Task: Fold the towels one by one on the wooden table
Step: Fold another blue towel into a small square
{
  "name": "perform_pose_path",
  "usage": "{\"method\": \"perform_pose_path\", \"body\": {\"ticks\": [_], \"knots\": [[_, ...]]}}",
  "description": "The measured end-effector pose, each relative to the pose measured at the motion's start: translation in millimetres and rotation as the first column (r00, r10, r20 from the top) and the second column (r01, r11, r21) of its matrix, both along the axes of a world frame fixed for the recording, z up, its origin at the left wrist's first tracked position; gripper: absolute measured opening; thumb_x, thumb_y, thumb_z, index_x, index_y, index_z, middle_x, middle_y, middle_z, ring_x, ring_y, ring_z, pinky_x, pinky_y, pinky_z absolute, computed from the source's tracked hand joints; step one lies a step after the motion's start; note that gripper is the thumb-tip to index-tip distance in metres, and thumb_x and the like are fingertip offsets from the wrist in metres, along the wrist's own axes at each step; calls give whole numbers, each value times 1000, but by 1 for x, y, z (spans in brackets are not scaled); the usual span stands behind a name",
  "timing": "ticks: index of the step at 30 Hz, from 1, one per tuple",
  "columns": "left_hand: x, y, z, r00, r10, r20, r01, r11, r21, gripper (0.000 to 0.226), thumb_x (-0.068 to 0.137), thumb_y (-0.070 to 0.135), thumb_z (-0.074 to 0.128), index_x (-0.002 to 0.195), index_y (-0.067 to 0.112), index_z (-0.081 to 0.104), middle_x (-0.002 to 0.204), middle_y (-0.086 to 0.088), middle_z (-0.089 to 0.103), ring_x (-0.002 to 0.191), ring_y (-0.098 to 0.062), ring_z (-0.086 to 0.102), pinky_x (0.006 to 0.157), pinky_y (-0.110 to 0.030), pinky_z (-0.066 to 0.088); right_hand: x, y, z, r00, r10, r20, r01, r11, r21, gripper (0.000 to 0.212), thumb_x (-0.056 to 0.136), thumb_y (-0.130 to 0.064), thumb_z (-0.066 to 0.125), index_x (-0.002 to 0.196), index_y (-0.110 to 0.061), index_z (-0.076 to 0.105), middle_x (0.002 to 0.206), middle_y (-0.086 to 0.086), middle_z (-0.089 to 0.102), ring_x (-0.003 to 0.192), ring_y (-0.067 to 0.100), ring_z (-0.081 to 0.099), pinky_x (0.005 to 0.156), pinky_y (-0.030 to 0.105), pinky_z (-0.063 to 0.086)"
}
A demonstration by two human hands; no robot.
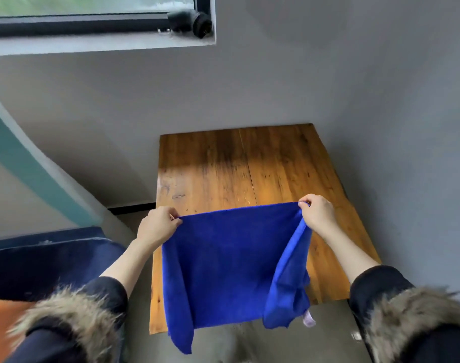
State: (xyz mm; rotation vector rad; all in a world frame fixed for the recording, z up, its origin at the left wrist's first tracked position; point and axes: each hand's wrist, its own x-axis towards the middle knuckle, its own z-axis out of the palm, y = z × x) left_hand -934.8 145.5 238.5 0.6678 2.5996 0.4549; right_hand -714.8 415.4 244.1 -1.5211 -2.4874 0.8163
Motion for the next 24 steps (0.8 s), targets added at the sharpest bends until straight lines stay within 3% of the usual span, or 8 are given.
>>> {"method": "perform_pose_path", "body": {"ticks": [7, 14, 19, 24], "knots": [[-26, 26, -40, 997, 61, 43, -65, 993, 99, 20, 89, 18, 50, 94, 20, 69, 100, -2, 69, 92, -25, 61, 79, -34, 48, -32, 14, -31, 1000, 16, 26, -15, 999, -50, 20, 91, -13, 48, 96, -7, 66, 105, 17, 64, 99, 34, 56, 76, 32, 41], [-22, -32, -108, 977, 74, 198, -85, 995, 47, 27, 90, 10, 50, 114, 13, 61, 113, -10, 58, 85, -19, 56, 68, -25, 42, -47, -61, -86, 965, 204, 165, -160, 955, -248, 25, 95, -20, 45, 110, -7, 59, 114, 14, 58, 109, 30, 51, 94, 41, 41], [-9, -78, -142, 945, 214, 247, -223, 975, 6, 38, 87, 16, 59, 123, 7, 51, 106, -12, 52, 96, -24, 51, 81, -33, 41, -63, -133, -118, 880, 360, 310, -281, 920, -272, 46, 97, -27, 42, 141, -16, 34, 150, 7, 25, 137, 24, 23, 106, 41, 31], [-15, -80, -156, 893, 318, 317, -356, 932, 65, 50, 85, 25, 64, 127, 5, 44, 120, -13, 48, 103, -26, 52, 85, -34, 42, -72, -182, -136, 814, 427, 393, -282, 883, -376, 61, 98, -34, 39, 149, -29, 7, 156, 2, -14, 144, 28, -9, 110, 49, 27]]}}
